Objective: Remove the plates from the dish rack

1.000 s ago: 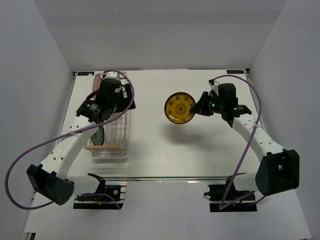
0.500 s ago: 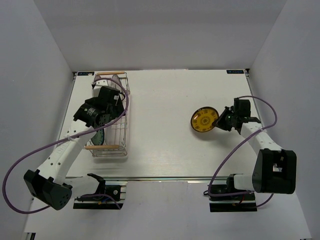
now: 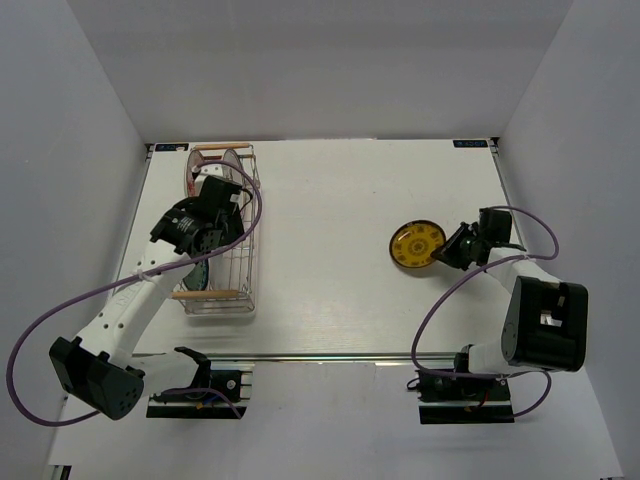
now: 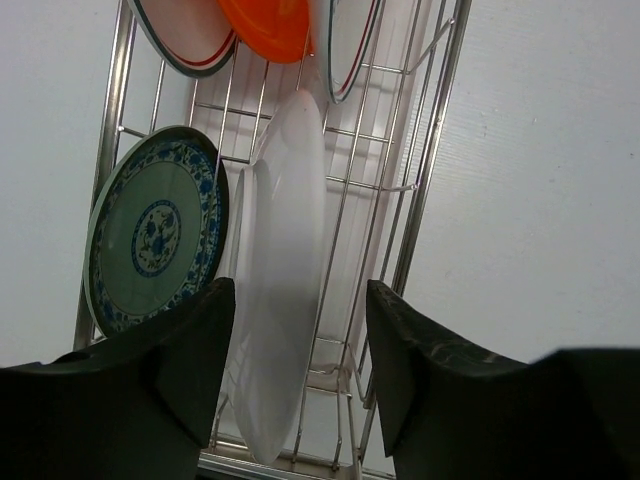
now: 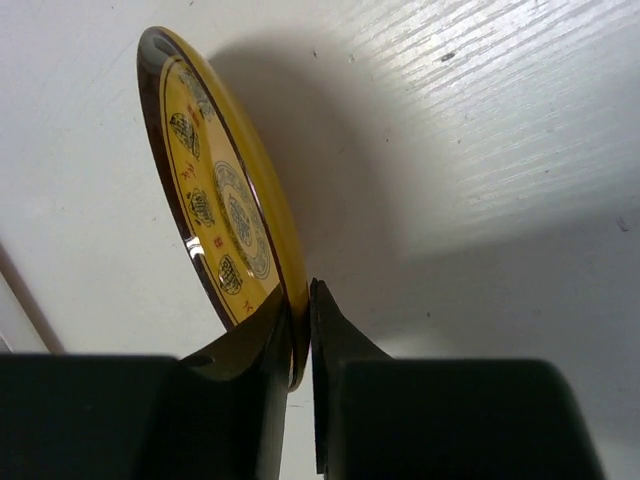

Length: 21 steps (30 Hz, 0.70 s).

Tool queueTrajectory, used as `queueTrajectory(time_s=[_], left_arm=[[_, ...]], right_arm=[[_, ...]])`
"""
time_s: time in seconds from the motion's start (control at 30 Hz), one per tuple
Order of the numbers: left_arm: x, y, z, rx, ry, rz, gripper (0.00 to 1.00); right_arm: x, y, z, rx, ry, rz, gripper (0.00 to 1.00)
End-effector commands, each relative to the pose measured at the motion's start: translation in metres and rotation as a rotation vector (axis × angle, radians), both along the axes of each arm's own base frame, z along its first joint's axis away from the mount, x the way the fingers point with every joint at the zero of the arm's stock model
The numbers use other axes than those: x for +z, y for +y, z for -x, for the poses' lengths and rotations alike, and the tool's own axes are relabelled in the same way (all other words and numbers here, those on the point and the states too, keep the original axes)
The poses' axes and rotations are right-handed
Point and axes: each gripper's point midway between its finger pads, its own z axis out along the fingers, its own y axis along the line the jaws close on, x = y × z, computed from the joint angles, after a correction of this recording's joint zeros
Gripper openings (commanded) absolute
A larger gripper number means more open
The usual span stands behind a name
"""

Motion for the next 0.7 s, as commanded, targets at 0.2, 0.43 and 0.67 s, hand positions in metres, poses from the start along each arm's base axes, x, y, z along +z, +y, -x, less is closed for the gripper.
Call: queueTrajectory(time_s=[0.2, 0.43, 0.67], left_arm=[[-0.006, 0.012, 0.011, 0.028, 0.029, -0.045, 0.5], [-0.011, 0.013, 0.009, 0.029, 0.045, -0.063, 0.34], [0.0, 0.015, 0.007, 0.043, 0.02, -0.065, 0.2]], right_arm=[[-0.004, -0.006, -0.001, 0.006, 0.022, -0.036, 0.66], [0.02, -0.02, -0.004, -0.043, -0.017, 0.018, 0.89], [0.066, -0.037, -0.006, -0.098, -0.104, 0.113, 0.89]])
